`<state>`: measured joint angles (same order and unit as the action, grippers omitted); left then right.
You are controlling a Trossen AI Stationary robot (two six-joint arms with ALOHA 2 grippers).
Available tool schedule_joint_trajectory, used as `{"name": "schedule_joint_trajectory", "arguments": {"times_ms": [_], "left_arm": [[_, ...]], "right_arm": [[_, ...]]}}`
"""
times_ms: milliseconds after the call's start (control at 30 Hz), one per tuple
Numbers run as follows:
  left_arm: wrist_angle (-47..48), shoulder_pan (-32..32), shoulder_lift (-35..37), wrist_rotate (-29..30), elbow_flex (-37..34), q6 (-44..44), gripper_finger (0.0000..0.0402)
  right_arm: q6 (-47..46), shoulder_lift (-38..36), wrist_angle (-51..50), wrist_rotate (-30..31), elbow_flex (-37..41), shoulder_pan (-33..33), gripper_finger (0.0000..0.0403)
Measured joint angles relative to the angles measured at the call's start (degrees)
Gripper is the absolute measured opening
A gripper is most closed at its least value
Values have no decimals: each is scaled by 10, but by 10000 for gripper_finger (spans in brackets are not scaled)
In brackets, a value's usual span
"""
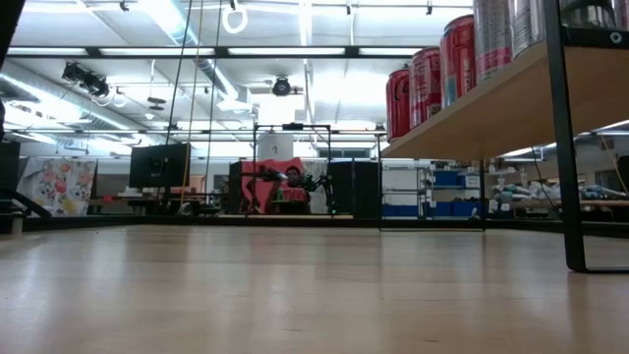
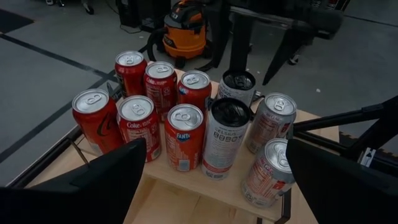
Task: Place canned beverage on shelf
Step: Adjust the white pink soda can on the shelf
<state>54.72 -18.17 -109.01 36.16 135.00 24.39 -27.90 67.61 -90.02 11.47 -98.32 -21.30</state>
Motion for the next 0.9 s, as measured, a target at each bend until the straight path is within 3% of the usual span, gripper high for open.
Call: {"name": "schedule_joint_trajectory", "arguments": {"times_ms": [133,533,900], "left_arm": [[0,0,0,0,0,3,398],[3,0,0,0,0,2,398],[6,0,0,0,0,0,398]], "right_arm": [[-65,0,0,53,0,-24,373],[-65,-32,1,70,5,-35,373],[-79,-64,0,54,83,-35,373]]}}
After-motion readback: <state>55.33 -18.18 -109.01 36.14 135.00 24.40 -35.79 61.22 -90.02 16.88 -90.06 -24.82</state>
